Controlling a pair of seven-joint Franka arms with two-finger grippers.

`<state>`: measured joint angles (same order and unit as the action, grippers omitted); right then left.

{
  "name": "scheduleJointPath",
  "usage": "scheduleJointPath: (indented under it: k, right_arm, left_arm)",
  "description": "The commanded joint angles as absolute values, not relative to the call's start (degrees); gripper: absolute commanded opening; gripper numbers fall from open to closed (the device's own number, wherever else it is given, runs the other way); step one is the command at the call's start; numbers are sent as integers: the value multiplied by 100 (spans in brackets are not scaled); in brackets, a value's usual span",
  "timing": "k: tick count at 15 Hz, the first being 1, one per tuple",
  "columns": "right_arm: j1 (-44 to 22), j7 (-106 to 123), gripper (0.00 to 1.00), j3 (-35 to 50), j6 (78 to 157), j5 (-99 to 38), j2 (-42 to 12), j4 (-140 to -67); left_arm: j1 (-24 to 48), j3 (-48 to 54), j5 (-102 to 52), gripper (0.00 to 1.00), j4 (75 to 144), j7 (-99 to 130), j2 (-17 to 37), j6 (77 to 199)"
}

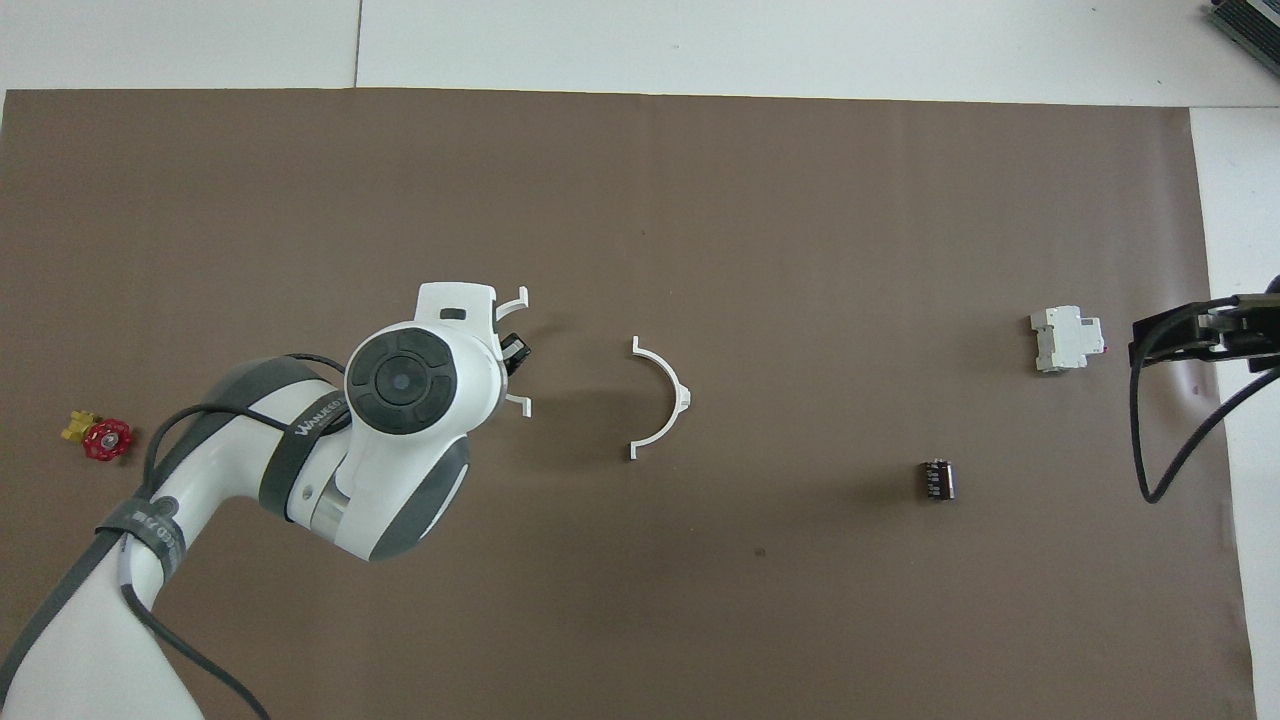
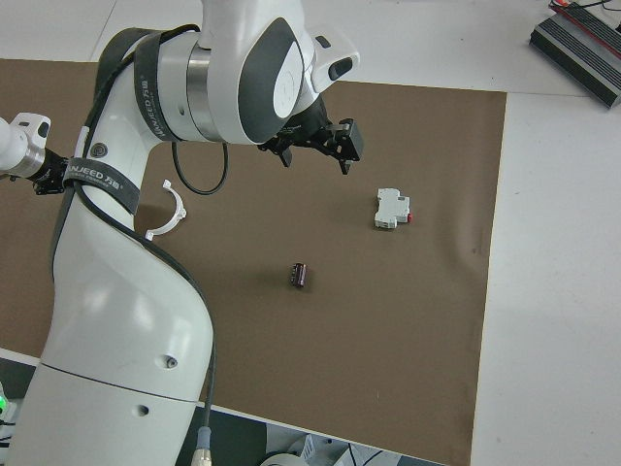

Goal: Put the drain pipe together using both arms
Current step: 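Lift and carry the clamp half with the left gripper toward the placed half, then press the held clamp half onto the placed half with the left gripper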

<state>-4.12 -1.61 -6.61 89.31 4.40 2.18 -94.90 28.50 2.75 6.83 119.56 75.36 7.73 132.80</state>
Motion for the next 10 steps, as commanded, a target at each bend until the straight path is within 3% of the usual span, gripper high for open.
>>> scheduleJointPath:
  k: [1,5,10]
  right_arm:
    - [-413,-79,100,-668,8737,238,325,-9457]
    - [-413,-88,100,-677,8763,35,308,-9431]
    - [-404,-140,100,-668,8807,53,308,-9448]
  left_arm:
    - [3303,176,800,0,11400,8146,975,12859]
    - [3700,158,826,0,11364,8498,1554,13094]
    - [3709,167,870,0,11469,8551,1565,13201]
